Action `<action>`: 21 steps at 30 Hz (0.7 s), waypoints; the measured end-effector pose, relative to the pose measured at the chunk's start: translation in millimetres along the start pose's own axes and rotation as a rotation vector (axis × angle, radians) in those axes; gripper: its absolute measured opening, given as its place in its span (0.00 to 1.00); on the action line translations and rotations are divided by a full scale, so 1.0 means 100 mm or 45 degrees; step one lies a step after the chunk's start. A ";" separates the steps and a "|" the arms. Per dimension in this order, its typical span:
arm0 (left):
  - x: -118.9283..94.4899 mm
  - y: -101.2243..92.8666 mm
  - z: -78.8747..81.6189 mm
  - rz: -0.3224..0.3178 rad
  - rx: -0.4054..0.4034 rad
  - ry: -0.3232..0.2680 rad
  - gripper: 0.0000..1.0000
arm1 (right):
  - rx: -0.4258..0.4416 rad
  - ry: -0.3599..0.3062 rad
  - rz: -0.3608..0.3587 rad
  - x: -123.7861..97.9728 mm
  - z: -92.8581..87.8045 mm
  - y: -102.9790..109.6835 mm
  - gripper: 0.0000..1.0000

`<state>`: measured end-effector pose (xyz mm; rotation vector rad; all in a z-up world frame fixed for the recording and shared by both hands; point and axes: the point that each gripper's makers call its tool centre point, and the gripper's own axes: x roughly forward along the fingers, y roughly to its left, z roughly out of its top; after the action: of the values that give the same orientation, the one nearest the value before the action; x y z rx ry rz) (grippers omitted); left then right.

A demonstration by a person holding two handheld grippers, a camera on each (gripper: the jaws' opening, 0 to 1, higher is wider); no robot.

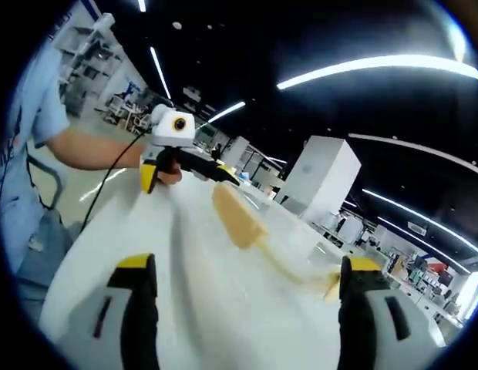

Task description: Snap each plastic latch of the storage box into its locked position after aligning the lid with the box until every specified latch is closed and the lid sits flush.

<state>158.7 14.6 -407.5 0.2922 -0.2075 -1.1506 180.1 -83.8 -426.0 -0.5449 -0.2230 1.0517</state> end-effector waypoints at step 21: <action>-0.02 0.23 -0.08 0.129 -0.009 0.048 0.84 | -0.003 -0.002 0.001 0.01 -0.02 -0.07 0.98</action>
<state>180.4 26.2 -407.4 0.2937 -0.1827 -1.0448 186.9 -86.2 -424.5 -0.5465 -0.2257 1.0530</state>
